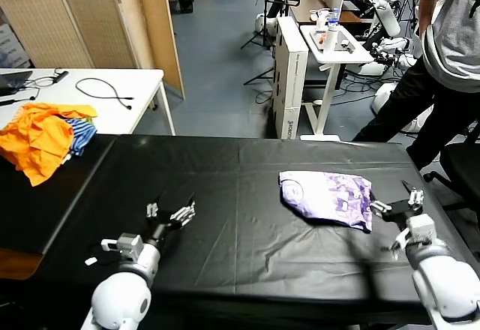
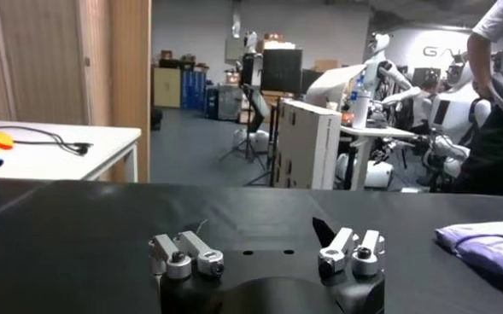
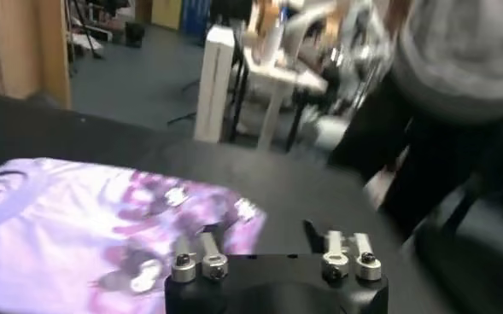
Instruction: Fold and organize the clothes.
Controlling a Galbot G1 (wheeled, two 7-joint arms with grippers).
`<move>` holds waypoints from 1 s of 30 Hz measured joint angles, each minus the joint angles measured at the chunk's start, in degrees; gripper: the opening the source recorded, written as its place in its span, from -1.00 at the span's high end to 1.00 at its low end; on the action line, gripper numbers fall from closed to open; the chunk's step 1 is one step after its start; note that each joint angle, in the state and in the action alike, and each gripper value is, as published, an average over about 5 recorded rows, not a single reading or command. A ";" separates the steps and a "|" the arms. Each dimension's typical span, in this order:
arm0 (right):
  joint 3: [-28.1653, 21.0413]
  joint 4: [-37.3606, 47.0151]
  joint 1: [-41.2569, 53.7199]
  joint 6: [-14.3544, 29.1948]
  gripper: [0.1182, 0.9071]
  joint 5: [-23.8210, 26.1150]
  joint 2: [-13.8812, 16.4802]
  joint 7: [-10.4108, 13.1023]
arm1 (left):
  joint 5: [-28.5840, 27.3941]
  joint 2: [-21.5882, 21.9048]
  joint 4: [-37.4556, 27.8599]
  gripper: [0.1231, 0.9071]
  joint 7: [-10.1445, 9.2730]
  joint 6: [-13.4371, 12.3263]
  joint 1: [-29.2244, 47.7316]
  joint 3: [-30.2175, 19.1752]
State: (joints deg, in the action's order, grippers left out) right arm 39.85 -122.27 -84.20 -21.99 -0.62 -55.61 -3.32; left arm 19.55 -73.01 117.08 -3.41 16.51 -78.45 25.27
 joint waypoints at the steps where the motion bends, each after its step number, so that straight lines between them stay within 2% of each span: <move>1: -1.03 -0.79 -0.88 1.47 -0.99 2.25 0.91 -0.78 | -0.06 -0.04 0.15 -1.00 -0.09 0.11 0.12 -0.15; 10: -8.75 -1.82 -4.53 13.90 -1.00 23.61 7.19 -7.55 | -0.38 -0.02 1.13 -1.00 -0.25 0.12 -0.65 0.75; 14: -10.54 -0.57 -3.80 18.27 -1.00 33.69 8.40 -11.47 | -0.38 -0.03 1.22 -1.00 -0.24 0.06 -0.78 1.07; 18: -11.51 0.84 -2.17 20.61 -1.00 41.59 8.57 -12.99 | -0.44 -0.06 1.20 -1.00 -0.23 0.03 -0.87 1.07; 23: -12.15 2.67 0.58 22.09 -1.00 47.34 8.11 -13.07 | -0.65 -0.10 1.04 -1.00 -0.22 -0.18 -1.22 1.06; 30: -13.61 4.82 2.44 22.65 -1.00 47.78 8.27 -13.35 | -0.80 -0.22 1.01 -1.00 -0.20 -0.30 -1.57 0.96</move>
State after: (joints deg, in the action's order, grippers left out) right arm 26.24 -117.45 -81.76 0.67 47.17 -47.35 -16.67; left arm 18.75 -73.22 118.09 -3.61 16.21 -80.02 26.23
